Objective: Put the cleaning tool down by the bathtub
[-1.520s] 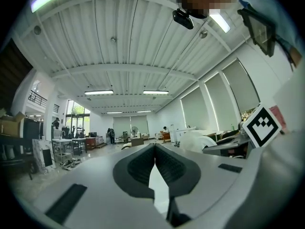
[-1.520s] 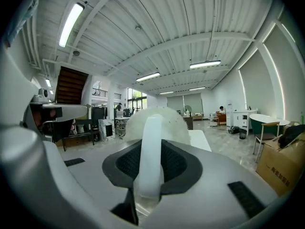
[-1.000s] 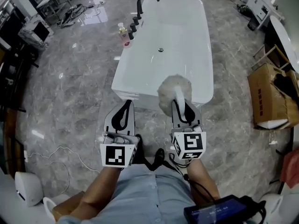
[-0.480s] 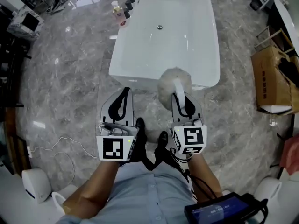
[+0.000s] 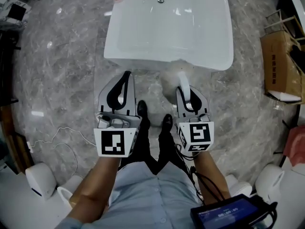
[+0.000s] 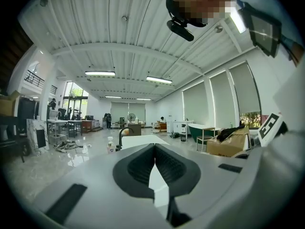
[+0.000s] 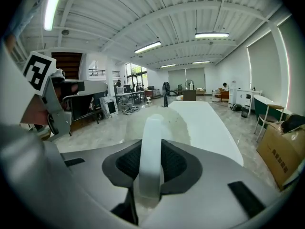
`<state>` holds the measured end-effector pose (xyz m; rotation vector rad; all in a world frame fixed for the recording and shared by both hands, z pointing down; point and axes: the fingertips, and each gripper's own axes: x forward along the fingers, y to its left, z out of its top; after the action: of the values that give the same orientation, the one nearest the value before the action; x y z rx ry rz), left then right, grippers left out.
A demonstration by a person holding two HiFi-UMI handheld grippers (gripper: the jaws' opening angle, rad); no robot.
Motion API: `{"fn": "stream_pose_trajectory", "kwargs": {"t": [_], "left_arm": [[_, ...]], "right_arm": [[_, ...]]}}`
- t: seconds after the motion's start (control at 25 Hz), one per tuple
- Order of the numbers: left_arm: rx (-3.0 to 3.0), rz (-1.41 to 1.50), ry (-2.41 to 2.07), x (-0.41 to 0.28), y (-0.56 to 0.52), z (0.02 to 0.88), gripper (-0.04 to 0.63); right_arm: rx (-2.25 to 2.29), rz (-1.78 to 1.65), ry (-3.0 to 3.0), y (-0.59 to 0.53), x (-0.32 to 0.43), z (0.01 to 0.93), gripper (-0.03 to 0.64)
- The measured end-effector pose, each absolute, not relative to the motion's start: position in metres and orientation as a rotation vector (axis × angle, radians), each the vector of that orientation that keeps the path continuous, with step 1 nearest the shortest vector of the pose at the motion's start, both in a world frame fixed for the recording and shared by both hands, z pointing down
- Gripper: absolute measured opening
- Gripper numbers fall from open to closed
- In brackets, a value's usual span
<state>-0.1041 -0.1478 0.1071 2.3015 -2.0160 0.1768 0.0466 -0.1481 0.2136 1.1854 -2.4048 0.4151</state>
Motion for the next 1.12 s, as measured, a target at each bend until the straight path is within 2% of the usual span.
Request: {"fn": "stream_pose_trajectory", "kwargs": {"t": [0.76, 1.0, 1.12], "left_arm": [[2.231, 0.292, -1.902, -0.155, -0.159, 0.277, 0.017], [2.220, 0.260, -1.885, -0.145, -0.166, 0.283, 0.017], [2.212, 0.254, -1.867, -0.147, -0.174, 0.316, 0.017]], "right_arm": [[1.047, 0.572, -2.255, -0.118, 0.007, 0.395, 0.097], [1.031, 0.583, -2.234, -0.116, 0.013, 0.411, 0.097], [1.021, 0.598, -2.213, -0.120, 0.008, 0.447, 0.097]]}}
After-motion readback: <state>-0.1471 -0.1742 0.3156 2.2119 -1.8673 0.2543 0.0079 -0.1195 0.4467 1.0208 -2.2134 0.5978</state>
